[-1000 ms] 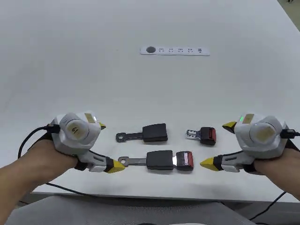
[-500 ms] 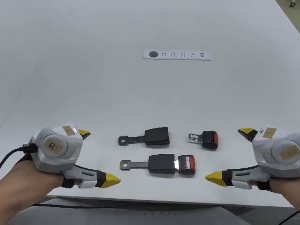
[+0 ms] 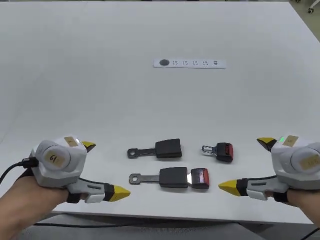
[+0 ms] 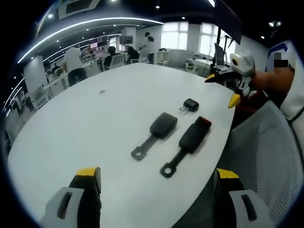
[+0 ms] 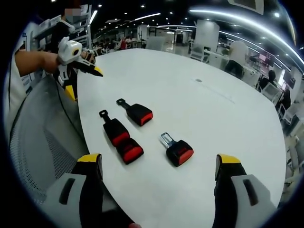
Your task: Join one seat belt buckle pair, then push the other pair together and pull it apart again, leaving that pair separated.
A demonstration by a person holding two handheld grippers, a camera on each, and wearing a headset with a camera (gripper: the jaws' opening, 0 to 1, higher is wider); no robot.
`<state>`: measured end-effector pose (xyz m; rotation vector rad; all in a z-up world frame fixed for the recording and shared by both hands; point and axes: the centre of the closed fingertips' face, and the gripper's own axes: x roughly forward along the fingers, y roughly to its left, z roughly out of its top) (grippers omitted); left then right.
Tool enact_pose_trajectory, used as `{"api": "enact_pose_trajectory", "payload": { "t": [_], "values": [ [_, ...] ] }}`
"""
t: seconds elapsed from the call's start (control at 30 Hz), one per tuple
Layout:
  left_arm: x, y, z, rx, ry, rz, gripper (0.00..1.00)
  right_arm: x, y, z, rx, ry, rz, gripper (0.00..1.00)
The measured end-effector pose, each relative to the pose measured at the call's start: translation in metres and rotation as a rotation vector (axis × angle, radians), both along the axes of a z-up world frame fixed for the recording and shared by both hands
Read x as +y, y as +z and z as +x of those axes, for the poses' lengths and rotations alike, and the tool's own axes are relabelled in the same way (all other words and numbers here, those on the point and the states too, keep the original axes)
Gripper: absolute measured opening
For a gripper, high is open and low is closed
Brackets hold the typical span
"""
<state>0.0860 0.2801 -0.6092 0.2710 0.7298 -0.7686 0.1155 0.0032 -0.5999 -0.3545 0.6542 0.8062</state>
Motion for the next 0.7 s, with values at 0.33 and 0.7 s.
{"api": "enact_pose_trajectory", "payload": {
  "t": [0.33, 0.7],
  "values": [
    [0.001, 0.003, -0.002, -0.011, 0.013, -0.007, 1.0, 0.001, -0.001, -0.009, 0.013, -0.014, 0.022, 1.0],
    [0.013, 0.004, -0.002, -0.021, 0.026, -0.02, 1.0, -0.009, -0.001, -0.013, 0.028, -0.037, 0.037, 0.98]
  ]
}}
